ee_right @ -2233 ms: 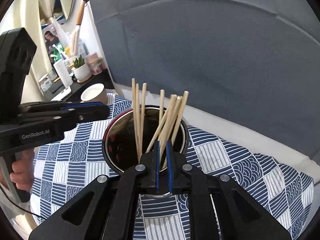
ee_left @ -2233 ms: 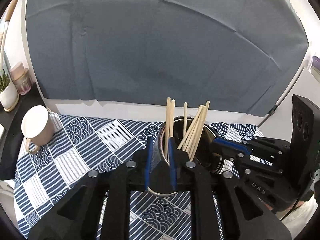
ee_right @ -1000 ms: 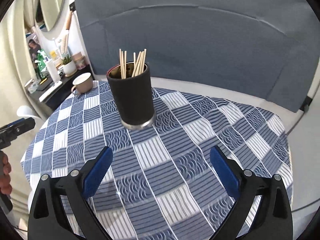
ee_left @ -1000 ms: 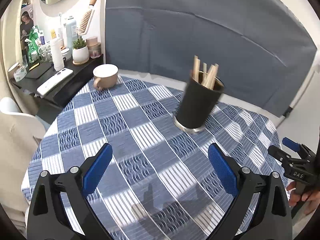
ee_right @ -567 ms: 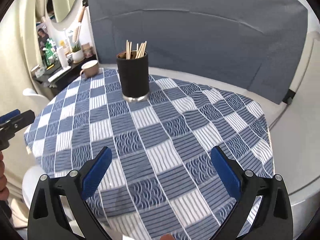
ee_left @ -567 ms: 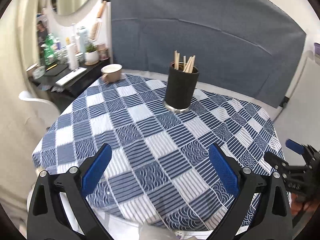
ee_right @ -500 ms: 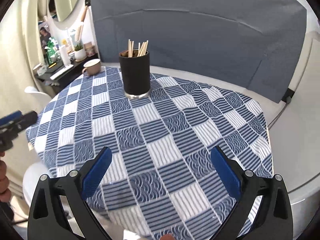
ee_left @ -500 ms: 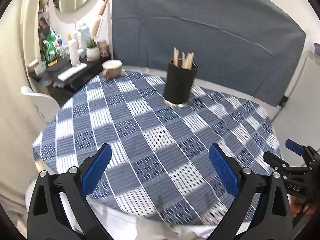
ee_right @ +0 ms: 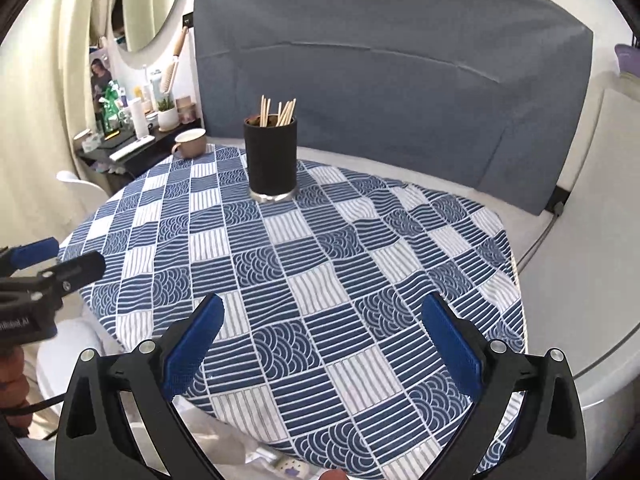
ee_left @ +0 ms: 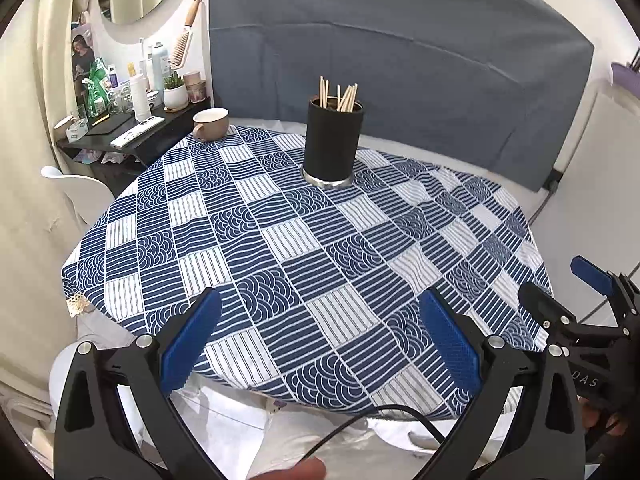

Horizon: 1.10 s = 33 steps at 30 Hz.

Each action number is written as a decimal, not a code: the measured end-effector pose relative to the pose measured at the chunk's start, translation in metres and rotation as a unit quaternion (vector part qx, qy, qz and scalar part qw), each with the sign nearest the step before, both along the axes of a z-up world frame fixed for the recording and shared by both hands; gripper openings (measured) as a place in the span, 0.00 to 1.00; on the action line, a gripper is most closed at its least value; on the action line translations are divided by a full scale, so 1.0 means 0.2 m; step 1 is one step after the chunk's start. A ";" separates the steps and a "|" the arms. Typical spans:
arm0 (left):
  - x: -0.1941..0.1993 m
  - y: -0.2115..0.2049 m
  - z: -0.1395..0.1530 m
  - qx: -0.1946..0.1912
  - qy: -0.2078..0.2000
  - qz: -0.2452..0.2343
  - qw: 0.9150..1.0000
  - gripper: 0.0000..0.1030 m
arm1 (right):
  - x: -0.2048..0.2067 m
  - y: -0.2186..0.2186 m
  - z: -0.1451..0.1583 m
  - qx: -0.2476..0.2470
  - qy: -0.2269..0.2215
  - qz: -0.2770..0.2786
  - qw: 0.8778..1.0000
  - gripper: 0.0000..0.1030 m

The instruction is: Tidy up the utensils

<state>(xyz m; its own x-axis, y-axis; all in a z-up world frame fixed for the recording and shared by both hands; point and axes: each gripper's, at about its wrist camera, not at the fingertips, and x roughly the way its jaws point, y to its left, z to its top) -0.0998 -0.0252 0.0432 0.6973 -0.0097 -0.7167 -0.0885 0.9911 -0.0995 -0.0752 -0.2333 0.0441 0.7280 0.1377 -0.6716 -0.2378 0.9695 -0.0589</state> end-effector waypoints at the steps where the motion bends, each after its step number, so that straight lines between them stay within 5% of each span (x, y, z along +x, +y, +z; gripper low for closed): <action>1: -0.01 -0.01 0.00 0.002 0.002 -0.002 1.000 0.94 | 0.00 0.00 -0.01 0.001 0.005 0.005 1.000 0.92; 33: -0.04 -0.11 -0.02 0.012 0.016 -0.009 1.000 0.94 | -0.01 -0.09 -0.05 0.035 0.021 0.008 0.999 0.92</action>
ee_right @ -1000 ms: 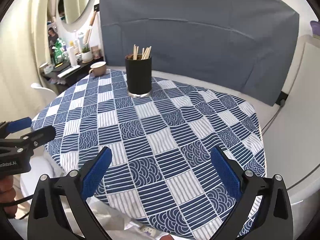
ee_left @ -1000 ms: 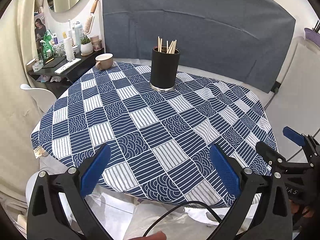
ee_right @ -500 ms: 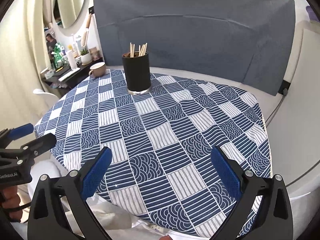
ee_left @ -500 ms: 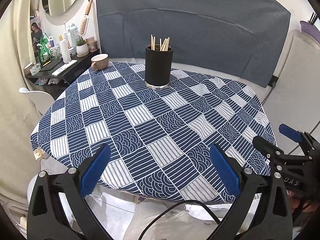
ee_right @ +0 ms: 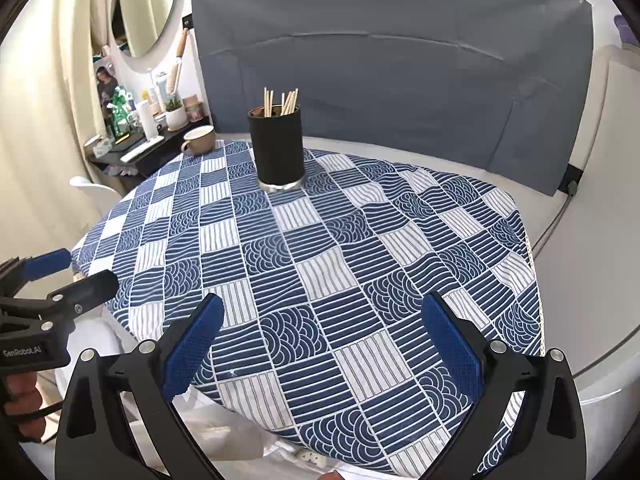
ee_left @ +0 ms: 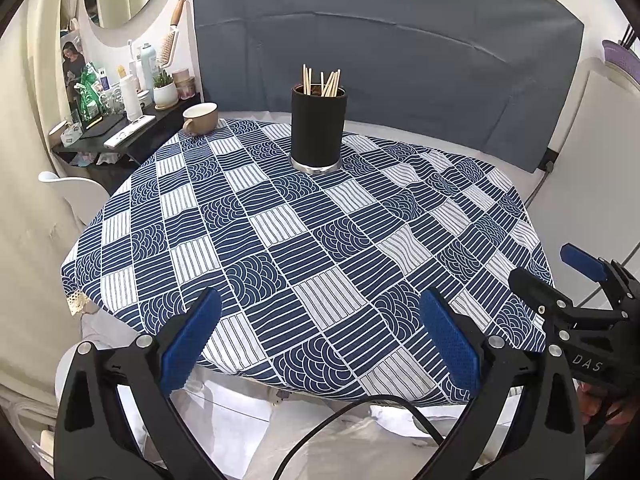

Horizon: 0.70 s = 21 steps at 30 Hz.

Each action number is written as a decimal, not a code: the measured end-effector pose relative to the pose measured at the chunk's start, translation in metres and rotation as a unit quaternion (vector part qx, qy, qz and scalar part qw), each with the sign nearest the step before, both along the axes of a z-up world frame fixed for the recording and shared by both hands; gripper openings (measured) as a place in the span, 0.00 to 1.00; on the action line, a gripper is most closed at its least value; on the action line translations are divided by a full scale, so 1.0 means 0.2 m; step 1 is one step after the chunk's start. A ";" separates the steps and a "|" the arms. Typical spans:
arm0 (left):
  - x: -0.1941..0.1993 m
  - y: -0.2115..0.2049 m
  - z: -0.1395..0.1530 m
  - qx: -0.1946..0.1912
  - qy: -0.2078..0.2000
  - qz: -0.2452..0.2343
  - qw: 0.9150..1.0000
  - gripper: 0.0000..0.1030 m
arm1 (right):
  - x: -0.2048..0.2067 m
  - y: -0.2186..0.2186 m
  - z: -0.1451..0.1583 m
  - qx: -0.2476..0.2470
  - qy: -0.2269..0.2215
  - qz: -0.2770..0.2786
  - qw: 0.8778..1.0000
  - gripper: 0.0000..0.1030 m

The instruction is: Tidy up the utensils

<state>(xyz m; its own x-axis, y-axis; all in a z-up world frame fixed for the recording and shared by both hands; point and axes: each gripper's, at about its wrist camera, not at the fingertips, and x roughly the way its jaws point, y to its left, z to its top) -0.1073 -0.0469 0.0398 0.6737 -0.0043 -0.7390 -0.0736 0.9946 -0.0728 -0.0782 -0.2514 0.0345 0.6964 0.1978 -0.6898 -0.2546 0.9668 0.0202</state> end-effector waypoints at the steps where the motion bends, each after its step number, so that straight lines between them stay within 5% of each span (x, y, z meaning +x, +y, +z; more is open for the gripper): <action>1: 0.00 0.00 0.00 -0.002 0.000 0.001 1.000 0.94 | 0.00 0.00 0.00 0.001 0.000 0.000 1.000 0.92; 21: 0.03 -0.03 0.00 0.009 0.001 -0.010 1.000 0.94 | 0.03 0.00 0.01 0.001 -0.008 -0.005 1.000 0.92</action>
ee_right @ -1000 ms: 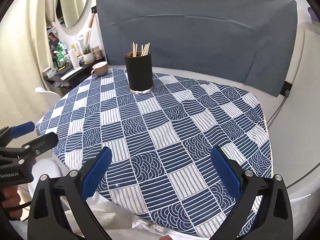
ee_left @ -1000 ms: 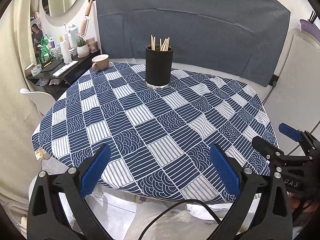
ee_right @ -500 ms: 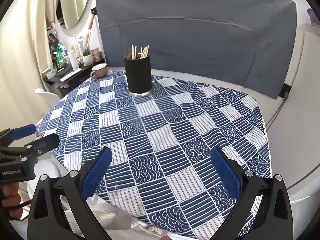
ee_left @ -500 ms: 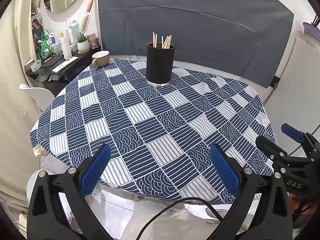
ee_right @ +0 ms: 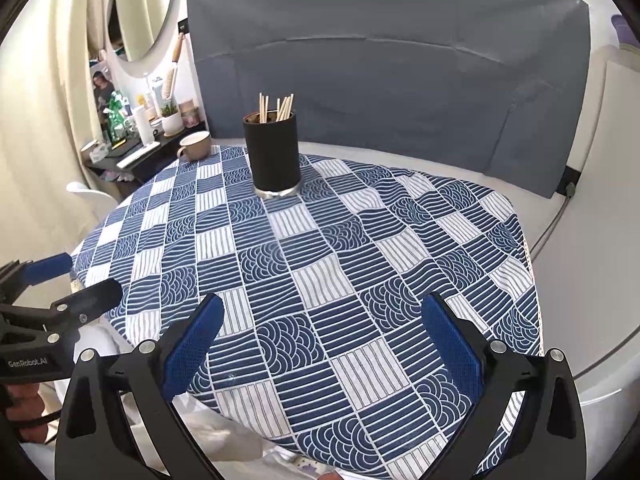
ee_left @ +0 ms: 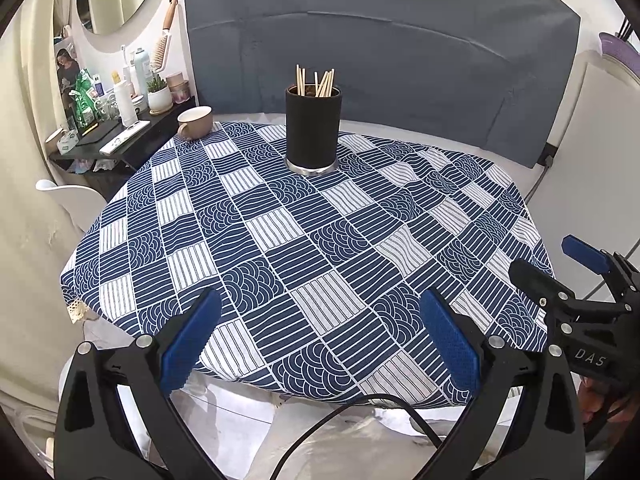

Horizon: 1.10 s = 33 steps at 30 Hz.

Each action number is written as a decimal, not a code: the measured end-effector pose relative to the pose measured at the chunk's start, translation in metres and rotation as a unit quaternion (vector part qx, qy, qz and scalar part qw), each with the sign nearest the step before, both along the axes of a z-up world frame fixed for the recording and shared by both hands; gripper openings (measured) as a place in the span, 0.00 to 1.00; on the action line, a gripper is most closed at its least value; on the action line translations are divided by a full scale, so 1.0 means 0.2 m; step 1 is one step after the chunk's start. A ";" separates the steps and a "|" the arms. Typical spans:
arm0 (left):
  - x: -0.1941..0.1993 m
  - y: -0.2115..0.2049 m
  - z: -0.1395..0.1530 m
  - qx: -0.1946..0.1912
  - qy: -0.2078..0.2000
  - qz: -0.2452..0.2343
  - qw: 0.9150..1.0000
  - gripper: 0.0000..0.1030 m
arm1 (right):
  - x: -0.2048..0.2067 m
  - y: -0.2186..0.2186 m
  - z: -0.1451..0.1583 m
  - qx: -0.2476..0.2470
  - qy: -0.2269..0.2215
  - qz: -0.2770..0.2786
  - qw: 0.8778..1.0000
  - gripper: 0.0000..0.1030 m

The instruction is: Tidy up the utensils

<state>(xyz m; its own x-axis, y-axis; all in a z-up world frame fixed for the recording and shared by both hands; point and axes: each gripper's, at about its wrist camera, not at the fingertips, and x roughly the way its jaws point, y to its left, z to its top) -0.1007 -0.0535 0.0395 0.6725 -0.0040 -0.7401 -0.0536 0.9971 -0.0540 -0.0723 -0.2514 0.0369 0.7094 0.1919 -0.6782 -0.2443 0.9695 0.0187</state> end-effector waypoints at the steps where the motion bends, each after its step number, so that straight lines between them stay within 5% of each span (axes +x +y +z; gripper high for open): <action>1: 0.00 0.00 0.00 -0.001 0.000 0.001 1.000 0.94 | 0.00 0.00 0.00 0.000 0.000 0.000 1.000 0.92; 33: 0.06 0.01 -0.01 -0.003 0.006 0.008 1.000 0.94 | 0.05 0.00 -0.01 0.002 0.001 0.000 1.000 0.92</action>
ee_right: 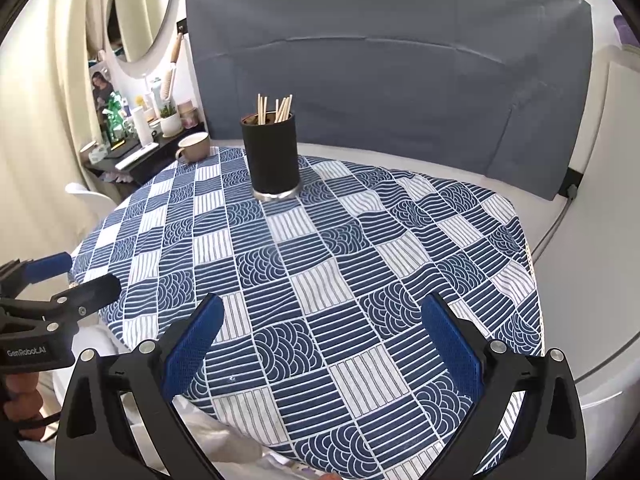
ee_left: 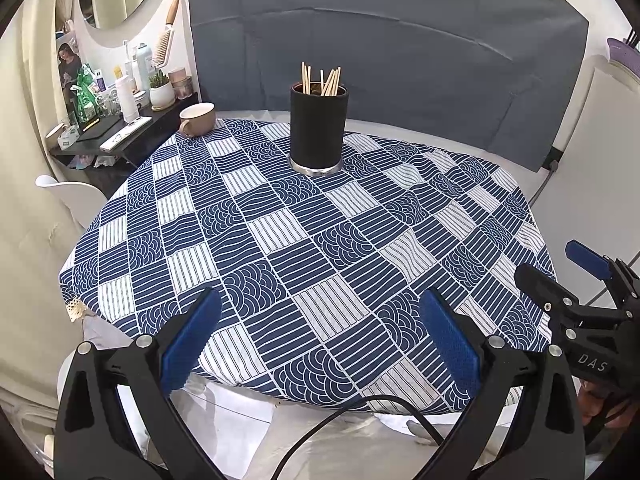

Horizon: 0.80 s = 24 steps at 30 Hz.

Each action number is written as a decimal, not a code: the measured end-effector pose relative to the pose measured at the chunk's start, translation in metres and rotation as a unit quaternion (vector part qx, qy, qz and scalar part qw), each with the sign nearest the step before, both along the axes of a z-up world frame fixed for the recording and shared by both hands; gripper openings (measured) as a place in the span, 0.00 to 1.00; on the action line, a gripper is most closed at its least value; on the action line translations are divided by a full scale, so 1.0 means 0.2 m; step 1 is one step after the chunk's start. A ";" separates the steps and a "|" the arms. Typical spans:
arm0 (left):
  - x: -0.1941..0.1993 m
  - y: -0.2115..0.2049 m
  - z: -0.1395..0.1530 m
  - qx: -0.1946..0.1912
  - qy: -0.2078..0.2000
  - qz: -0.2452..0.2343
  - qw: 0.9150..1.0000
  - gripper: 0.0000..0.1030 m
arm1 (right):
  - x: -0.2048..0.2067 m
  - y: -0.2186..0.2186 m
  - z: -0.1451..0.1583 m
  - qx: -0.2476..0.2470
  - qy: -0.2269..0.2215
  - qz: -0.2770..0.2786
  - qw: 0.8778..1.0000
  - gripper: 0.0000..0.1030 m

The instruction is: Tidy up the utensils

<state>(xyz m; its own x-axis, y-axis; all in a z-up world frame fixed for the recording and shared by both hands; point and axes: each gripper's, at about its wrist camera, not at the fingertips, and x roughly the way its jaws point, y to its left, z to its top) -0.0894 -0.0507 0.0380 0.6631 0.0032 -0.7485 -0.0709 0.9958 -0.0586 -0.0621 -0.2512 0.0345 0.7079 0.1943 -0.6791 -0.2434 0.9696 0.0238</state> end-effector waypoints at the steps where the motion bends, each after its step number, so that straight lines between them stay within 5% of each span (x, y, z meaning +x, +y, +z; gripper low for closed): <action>1: 0.00 0.00 0.00 0.000 0.000 0.000 1.000 0.94 | 0.00 0.00 0.00 0.001 0.002 0.000 1.000 0.92; 24: 0.02 -0.02 -0.01 0.000 0.000 -0.006 1.000 0.94 | 0.01 0.00 -0.01 -0.003 0.002 0.005 1.000 0.92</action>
